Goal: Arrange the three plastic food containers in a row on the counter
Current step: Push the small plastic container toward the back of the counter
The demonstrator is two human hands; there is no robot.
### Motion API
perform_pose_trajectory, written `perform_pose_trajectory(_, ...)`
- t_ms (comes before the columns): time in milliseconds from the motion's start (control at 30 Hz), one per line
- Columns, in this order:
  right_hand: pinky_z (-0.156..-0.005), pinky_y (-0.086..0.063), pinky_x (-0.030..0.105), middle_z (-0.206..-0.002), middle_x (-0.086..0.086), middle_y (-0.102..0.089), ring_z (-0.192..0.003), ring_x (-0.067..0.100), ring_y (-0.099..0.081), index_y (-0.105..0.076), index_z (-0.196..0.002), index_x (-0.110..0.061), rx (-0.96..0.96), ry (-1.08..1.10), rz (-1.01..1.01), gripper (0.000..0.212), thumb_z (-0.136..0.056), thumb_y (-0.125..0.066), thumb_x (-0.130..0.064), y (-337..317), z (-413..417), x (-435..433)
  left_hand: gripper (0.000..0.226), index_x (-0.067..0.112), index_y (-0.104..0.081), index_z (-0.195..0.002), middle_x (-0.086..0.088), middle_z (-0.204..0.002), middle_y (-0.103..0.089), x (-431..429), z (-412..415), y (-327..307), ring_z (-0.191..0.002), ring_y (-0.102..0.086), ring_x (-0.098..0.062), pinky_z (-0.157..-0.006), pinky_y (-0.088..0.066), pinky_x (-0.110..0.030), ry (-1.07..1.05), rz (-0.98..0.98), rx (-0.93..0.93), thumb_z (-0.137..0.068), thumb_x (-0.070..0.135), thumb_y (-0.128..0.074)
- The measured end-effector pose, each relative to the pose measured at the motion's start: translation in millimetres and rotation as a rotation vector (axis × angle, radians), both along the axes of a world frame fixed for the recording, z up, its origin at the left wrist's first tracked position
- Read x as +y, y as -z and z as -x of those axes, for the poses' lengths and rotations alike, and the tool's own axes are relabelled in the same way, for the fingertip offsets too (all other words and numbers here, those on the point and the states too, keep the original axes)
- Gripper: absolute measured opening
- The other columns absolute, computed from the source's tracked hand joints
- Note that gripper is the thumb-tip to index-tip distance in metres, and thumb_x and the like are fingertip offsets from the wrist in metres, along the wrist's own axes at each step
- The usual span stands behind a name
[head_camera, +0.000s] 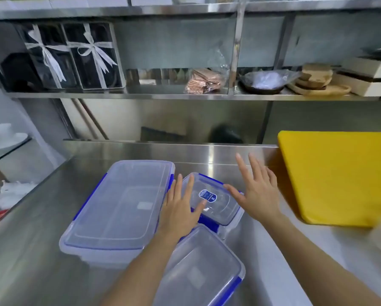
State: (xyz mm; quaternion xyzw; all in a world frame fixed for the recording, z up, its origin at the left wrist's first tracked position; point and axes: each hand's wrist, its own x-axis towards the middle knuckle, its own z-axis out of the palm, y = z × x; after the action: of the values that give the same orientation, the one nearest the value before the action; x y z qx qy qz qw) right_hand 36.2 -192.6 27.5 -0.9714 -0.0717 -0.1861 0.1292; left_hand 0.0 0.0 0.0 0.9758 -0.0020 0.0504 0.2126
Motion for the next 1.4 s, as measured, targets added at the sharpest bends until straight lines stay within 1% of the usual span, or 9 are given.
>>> perform_pose_trajectory(167, -0.116, -0.019, 0.045, -0.158, 0.004, -0.016, -0.145, 0.026, -0.018, -0.003, -0.146, -0.038, 0.082, -0.002, -0.012, 0.081, -0.078, -0.030, -0.074, 2.6, -19.9, -7.2, 0.081, 0.012, -0.004, -0.149, -0.014, -0.158, -0.015, -10.0, -14.8, -9.9, -0.145, -0.018, -0.028, -0.116, -0.024, -0.036, -0.180, -0.039, 0.065, -0.091, 0.058, -0.036)
perform_pose_trajectory(267, -0.117, -0.017, 0.045, -0.159, 0.001, -0.011, -0.146, 0.024, -0.013, -0.001, -0.146, -0.036, 0.177, 0.002, -0.010, 0.083, -0.077, -0.031, -0.071, 4.4, -23.0, -8.3, 0.063, 0.005, -0.031, -0.138, -0.014, -0.139, -0.048, -20.4, -16.4, -23.9, -0.125, -0.048, -0.028, -0.100, -0.043, -0.035, -0.225, -0.206, 0.026, -0.094, 0.049, -0.040)
perform_pose_trajectory(367, -0.116, -0.020, 0.046, -0.159, 0.002, -0.012, -0.145, 0.025, -0.015, -0.002, -0.147, -0.034, 0.251, 0.010, -0.033, 0.082, -0.081, -0.038, -0.068, 8.0, -22.7, -10.3, 0.058, 0.005, -0.038, -0.133, -0.011, -0.127, -0.060, -23.7, -14.7, -24.6, -0.111, -0.060, -0.028, -0.086, -0.053, -0.033, -0.239, -0.138, 0.206, -0.094, 0.048, -0.038)
perform_pose_trajectory(567, -0.113, -0.026, 0.048, -0.156, 0.001, -0.022, -0.141, 0.027, -0.027, -0.004, -0.146, -0.033, 0.449, 0.009, -0.098, 0.085, -0.080, -0.043, -0.068, 16.9, -21.4, -8.4, 0.076, 0.007, -0.006, -0.148, -0.011, -0.136, -0.052, -22.2, -8.2, -10.2, -0.118, -0.056, -0.030, -0.094, -0.052, -0.039, -0.281, 0.000, 0.418, -0.094, 0.053, -0.033)
perform_pose_trajectory(933, -0.096, -0.049, 0.040, -0.133, 0.005, -0.049, -0.119, 0.023, -0.049, -0.037, -0.133, -0.023, 0.559, -0.034, -0.147, 0.070, -0.078, -0.053, -0.063, 25.9, -14.4, -10.9, 0.110, 0.015, 0.014, -0.147, -0.007, -0.144, -0.040, -15.2, -7.0, 8.6, -0.127, -0.048, -0.027, -0.102, -0.048, -0.043, -0.224, 0.414, 0.425, -0.078, 0.058, -0.061)
perform_pose_trajectory(1067, -0.090, -0.051, 0.038, -0.126, 0.005, -0.050, -0.113, 0.022, -0.052, -0.040, -0.130, -0.022, 0.555, -0.028, -0.157, 0.063, -0.081, -0.053, -0.059, 24.2, -11.9, -12.2, 0.092, 0.018, -0.011, -0.146, -0.006, -0.135, -0.049, -14.6, -12.6, 14.4, -0.117, -0.055, -0.025, -0.096, -0.052, -0.042, -0.240, 0.545, 0.308, -0.079, 0.047, -0.067)
perform_pose_trajectory(1133, -0.086, -0.053, 0.039, -0.122, 0.005, -0.052, -0.105, 0.024, -0.057, -0.041, -0.127, -0.021, 0.575, -0.014, -0.161, 0.060, -0.082, -0.050, -0.060, 22.6, -8.5, -13.2, 0.063, 0.016, -0.036, -0.132, -0.005, -0.122, -0.059, -16.8, -14.7, 10.8, -0.106, -0.062, -0.023, -0.088, -0.056, -0.038, -0.296, 0.411, 0.146, -0.082, 0.044, -0.064)
perform_pose_trajectory(1233, -0.082, -0.057, 0.040, -0.116, 0.003, -0.060, -0.095, 0.022, -0.063, -0.039, -0.121, -0.021, 0.590, -0.037, -0.125, 0.061, -0.080, -0.046, -0.065, 23.9, -1.9, -13.1, 0.042, 0.012, -0.048, -0.119, -0.006, -0.116, -0.063, -17.8, -16.8, 4.6, -0.100, -0.064, -0.021, -0.084, -0.057, -0.032, -0.302, 0.126, 0.031, -0.091, 0.043, -0.051)
perform_pose_trajectory(1400, -0.082, -0.058, 0.036, -0.117, 0.000, -0.063, -0.095, 0.019, -0.065, -0.036, -0.125, -0.021, 0.557, -0.060, -0.043, 0.070, -0.076, -0.047, -0.070, 22.5, 5.8, -10.9, 0.069, 0.020, -0.036, -0.131, -0.003, -0.130, -0.050, -14.9, -18.6, 14.7, -0.114, -0.055, -0.020, -0.092, -0.051, -0.034, -0.105, 0.266, 0.161, -0.079, 0.057, -0.060)
